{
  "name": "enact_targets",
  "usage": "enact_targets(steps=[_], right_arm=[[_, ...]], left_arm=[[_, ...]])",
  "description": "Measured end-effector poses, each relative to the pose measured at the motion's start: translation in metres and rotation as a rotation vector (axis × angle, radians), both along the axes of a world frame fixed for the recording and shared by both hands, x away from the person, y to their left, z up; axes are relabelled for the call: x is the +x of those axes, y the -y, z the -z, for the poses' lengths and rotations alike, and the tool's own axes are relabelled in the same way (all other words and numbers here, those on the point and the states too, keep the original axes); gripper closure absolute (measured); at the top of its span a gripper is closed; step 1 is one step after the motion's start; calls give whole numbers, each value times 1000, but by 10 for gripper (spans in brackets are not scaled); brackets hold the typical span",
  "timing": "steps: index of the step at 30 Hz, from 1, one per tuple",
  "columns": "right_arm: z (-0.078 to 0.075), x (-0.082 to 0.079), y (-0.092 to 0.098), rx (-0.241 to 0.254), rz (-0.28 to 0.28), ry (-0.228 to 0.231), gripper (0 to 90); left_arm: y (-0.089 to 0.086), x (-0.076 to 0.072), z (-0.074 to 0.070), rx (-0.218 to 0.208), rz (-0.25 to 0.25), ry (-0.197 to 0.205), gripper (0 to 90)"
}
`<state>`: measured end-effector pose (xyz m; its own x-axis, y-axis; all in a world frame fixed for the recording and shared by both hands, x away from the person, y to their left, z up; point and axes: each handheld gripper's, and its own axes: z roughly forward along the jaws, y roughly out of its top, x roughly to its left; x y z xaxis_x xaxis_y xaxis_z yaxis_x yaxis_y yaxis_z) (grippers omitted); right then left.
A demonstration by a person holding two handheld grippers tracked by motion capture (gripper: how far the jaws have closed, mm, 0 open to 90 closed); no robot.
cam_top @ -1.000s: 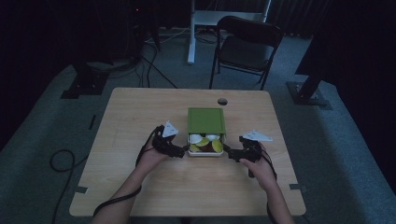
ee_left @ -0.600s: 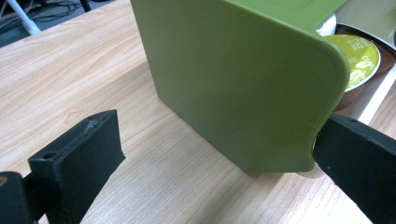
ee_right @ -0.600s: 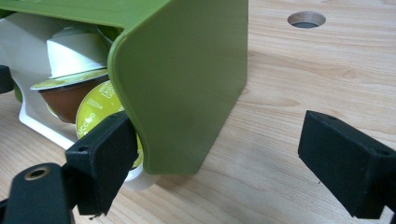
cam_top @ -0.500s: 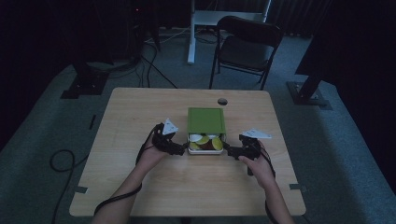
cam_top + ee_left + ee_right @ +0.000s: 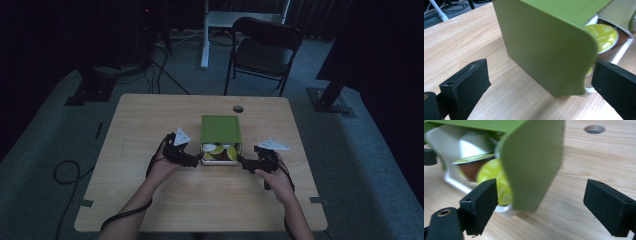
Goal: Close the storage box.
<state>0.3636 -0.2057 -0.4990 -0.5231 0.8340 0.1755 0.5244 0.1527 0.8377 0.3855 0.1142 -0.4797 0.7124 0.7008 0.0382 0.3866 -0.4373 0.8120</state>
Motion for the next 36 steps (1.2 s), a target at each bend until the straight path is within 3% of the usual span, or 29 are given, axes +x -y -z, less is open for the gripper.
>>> enact_targets(steps=[4, 9, 13, 24, 36], right_arm=[[-2, -4, -2, 3, -3, 7, 115], [-5, -10, -2, 22, -22, 21, 111], [-5, -15, 0, 23, -24, 27, 111], [-7, -30, 17, -13, 13, 48, 110], [-2, -42, 41, -24, 66, 41, 110]], left_arm=[[0, -8, 0, -8, 46, -15, 15], [-3, -19, -1, 0, 65, -10, 15], [-9, -27, -1, -22, 71, -21, 15], [-34, -40, 1, -28, 49, -24, 15], [-56, -47, 6, -24, 18, -41, 15]])
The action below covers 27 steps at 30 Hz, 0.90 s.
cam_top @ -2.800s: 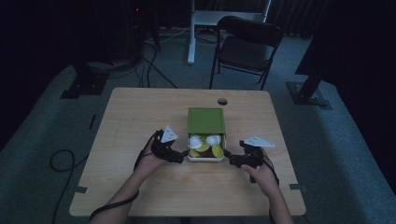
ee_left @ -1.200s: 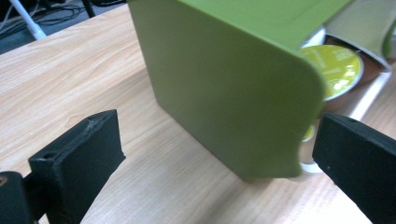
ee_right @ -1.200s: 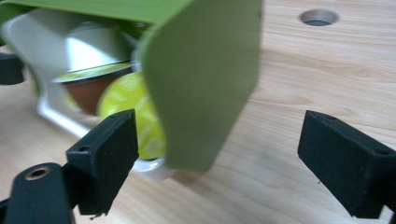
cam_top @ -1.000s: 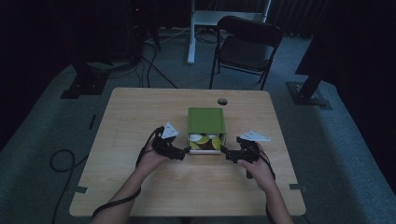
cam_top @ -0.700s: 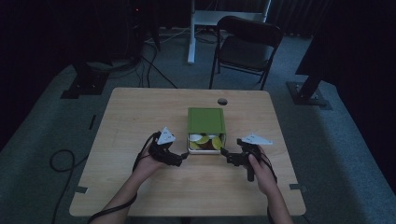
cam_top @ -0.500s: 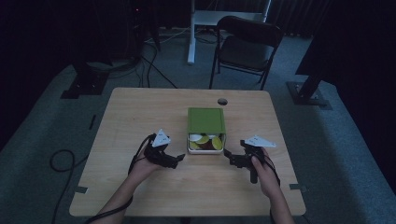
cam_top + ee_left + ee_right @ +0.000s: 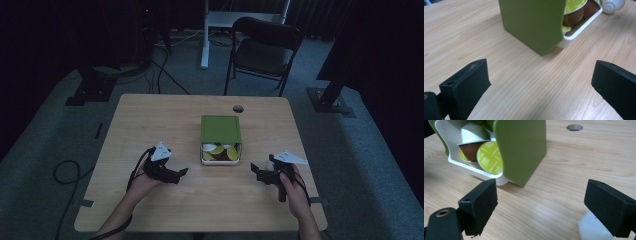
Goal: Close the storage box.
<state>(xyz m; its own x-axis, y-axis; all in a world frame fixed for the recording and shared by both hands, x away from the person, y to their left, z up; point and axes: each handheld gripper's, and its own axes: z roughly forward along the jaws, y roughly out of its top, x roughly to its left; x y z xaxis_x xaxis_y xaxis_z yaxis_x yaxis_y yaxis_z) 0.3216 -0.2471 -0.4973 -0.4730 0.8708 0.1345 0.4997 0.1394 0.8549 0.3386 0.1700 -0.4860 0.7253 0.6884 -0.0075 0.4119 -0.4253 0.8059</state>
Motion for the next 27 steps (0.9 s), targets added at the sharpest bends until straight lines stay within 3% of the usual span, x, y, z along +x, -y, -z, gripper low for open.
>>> enact_targets(steps=[27], right_arm=[[18, -30, 57, -34, 154, -10, 111]], left_arm=[[-73, -20, 26, 45, -139, -32, 15]])
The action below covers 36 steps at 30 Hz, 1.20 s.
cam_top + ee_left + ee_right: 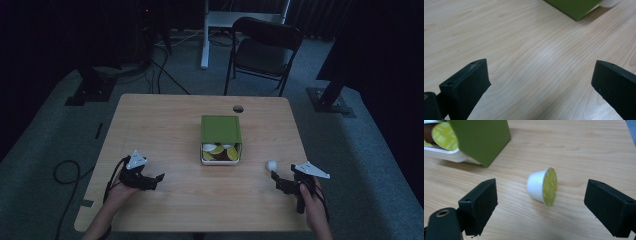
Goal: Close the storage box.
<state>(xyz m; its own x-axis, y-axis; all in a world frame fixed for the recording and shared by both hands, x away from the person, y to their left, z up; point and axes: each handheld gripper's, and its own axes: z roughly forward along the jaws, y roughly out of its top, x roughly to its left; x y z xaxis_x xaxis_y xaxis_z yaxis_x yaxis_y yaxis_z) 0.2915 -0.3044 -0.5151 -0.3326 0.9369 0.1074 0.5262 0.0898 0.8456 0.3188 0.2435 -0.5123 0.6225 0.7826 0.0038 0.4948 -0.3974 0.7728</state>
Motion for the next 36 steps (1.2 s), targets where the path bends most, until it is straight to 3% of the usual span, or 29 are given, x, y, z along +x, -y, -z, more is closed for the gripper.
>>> enact_targets(steps=[17, 24, 27, 32, 36], right_arm=[[24, -9, 15, -34, 86, -67, 110], [30, -9, 18, -42, 115, -93, 111], [33, -9, 18, -52, 122, -103, 111], [34, -8, 19, -58, 138, -118, 111], [35, -7, 16, -94, 142, -162, 111]], left_arm=[[-52, -24, 14, -6, -133, -39, 15], [-61, -34, 21, -9, -182, -67, 15], [-62, -39, 22, 12, -205, -69, 15], [-66, -46, 23, -8, -256, -76, 15], [-68, -50, 25, 12, -302, -78, 15]])
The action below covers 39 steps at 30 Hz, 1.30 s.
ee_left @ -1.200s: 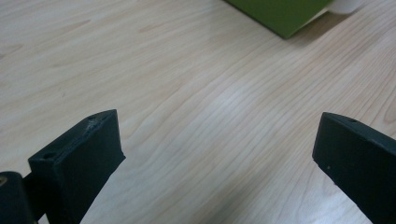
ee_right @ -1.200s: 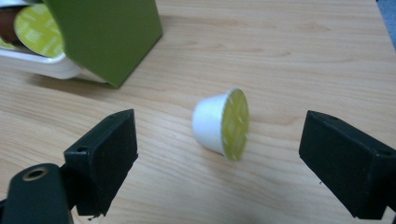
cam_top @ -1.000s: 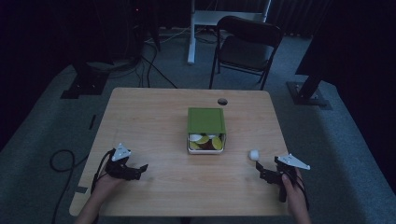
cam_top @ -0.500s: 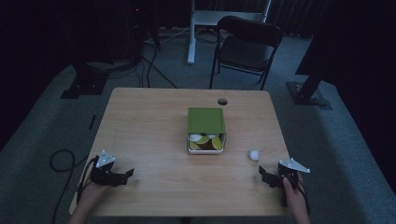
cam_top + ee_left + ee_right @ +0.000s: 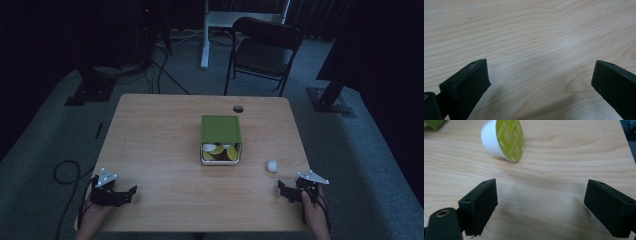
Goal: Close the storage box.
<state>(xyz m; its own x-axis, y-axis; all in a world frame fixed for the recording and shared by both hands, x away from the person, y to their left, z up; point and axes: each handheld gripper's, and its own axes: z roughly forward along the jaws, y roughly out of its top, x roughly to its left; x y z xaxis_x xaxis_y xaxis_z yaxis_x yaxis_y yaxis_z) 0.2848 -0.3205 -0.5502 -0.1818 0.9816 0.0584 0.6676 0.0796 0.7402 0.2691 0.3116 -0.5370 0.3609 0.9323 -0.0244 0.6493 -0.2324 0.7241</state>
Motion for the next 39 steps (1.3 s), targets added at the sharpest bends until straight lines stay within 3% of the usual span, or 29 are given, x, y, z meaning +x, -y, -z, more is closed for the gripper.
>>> enact_targets(steps=[4, 11, 19, 31, 39], right_arm=[[1, 1, -1, -14, 13, -16, 110], [1, 2, -4, -46, 43, -22, 108], [1, 2, -4, -47, 45, -23, 107], [1, 6, -9, -42, 147, -26, 108], [1, 7, -9, -42, 161, -27, 108]], left_arm=[[-4, -1, 2, -1, -52, -7, 15], [-3, 0, 7, 32, -107, -42, 15], [1, 0, 9, 51, -121, -39, 15], [5, 2, 9, 50, -173, -42, 15], [5, 3, 9, 48, -177, -41, 15]])
